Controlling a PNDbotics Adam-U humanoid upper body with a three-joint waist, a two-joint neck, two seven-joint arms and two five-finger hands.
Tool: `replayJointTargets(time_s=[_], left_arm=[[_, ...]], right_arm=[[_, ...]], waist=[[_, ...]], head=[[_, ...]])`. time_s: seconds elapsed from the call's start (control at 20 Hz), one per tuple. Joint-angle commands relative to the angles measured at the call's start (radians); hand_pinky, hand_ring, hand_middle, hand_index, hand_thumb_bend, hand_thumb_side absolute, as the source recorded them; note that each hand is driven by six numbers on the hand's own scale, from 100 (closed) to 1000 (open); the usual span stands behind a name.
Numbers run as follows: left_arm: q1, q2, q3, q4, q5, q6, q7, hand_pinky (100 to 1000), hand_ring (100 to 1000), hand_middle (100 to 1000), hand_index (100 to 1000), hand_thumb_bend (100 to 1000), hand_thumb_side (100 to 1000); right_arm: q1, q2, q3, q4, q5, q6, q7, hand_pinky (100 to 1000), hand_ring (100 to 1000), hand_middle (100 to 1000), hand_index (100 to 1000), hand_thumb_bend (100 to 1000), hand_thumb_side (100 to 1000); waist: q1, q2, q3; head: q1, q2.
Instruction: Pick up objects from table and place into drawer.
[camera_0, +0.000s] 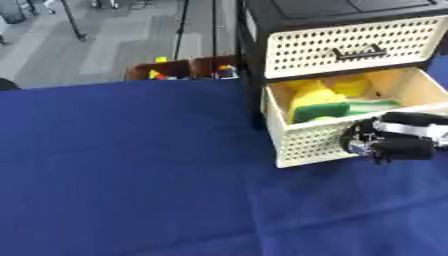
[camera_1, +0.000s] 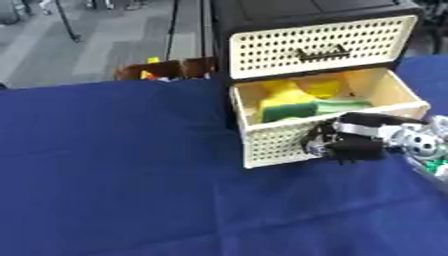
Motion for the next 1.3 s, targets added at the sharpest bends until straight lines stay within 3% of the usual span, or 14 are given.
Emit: replayJointTargets(time_s=[0.05,1.3], left_arm=[[-0.004,0.005,0.000,-0.018,0.006,0.000,-0.008,433,585,612,752,205,980],[-0.009,-0.009,-0.005,-0.018,0.016,-0.004,-0.031,435,588,614,754,196,989]], right_arm=[[-0.021,-0.015,-0.004,0.018,0.022,-0.011,-0.010,595,808,827,874,157,1000],[-0.142,0.037,0.015,0.202,0.053,-0.073,-0.173,628,840,878,893,205,1000]], waist=[[-0.003,-0.014,0.007],[-0.002,0.018,0.049]], head=[[-0.003,-0.016],[-0.012,-0.049]])
